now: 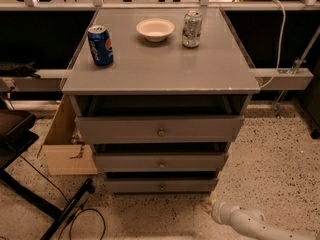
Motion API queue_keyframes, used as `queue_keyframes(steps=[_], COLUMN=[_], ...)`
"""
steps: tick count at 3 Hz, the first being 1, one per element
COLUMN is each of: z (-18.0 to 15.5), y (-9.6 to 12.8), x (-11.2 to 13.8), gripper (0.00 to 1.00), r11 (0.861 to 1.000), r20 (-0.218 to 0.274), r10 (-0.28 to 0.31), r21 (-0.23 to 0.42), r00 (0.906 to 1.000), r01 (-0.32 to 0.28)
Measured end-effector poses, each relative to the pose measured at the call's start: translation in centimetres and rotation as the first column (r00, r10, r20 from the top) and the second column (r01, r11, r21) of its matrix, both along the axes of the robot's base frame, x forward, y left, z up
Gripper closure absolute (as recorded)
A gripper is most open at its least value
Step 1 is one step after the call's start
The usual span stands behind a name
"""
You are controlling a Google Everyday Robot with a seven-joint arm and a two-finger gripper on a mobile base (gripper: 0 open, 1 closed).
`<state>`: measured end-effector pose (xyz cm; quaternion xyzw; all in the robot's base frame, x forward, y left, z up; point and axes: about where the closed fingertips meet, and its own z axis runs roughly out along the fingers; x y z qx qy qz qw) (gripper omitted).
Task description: Close bottom drawer
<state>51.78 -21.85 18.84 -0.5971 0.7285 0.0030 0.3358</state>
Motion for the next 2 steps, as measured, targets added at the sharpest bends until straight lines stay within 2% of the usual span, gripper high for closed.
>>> queue_keyframes(steps=[1,2], z=[5.1,11.4], y=[-6.3,-12.3], x=[-2.8,-5.3], gripper=[1.0,1.0], r11=[0.995,0.979], r20=[0.011,0.033], r10=[-0.046,-0.147], r21=[-0.084,-0.139], r00=[0.9989,0.9886], r01=[0.047,0.15])
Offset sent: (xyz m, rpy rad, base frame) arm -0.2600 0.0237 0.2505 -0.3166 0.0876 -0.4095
